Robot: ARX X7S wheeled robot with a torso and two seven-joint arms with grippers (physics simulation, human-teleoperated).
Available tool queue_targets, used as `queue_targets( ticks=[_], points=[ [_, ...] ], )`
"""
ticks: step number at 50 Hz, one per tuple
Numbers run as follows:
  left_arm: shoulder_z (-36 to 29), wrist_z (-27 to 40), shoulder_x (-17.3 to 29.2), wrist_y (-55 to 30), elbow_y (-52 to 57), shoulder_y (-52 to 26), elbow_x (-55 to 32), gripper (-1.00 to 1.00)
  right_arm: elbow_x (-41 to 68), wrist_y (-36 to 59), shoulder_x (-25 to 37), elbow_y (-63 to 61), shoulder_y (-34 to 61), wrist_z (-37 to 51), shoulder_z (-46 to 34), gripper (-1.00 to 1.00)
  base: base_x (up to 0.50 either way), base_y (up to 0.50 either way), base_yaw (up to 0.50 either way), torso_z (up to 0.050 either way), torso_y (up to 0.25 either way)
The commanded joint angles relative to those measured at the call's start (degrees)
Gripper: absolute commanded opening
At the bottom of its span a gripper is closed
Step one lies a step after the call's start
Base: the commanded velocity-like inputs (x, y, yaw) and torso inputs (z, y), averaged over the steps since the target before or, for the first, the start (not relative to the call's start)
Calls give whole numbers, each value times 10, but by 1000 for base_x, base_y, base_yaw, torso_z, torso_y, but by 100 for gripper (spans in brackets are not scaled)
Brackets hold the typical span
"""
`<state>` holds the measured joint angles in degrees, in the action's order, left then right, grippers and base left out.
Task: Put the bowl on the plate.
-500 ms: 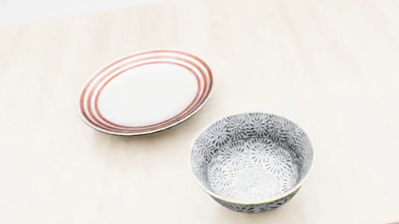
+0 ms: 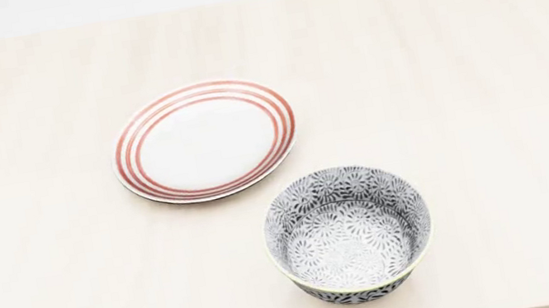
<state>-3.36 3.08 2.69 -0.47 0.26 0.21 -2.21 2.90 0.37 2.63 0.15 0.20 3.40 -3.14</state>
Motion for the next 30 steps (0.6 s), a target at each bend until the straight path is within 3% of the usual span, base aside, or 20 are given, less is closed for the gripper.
queue_targets(
  ticks=[1, 15, 24, 30],
  points=[
    [4, -5, -5, -4, 0, 1, 7, 100, -3, 0, -4, 2, 0, -4, 4, 100, 0, 0, 0, 0, 0],
    [-16, 10, 10, -3, 16, 6, -6, 100, 14, 7, 10, -7, 2, 12, -11, 100, 0, 0, 0, 0, 0],
    [29, 59, 25, 15, 240, 23, -12, 100, 31, -42, 24, -236, 6, 67, 47, 100, 0, 0, 0, 0, 0],
    [76, 93, 36, 13, 354, 30, -14, 100, 87, -40, 25, -304, 11, 90, 86, 100, 7, 0, 0, 0, 0]
  ],
)
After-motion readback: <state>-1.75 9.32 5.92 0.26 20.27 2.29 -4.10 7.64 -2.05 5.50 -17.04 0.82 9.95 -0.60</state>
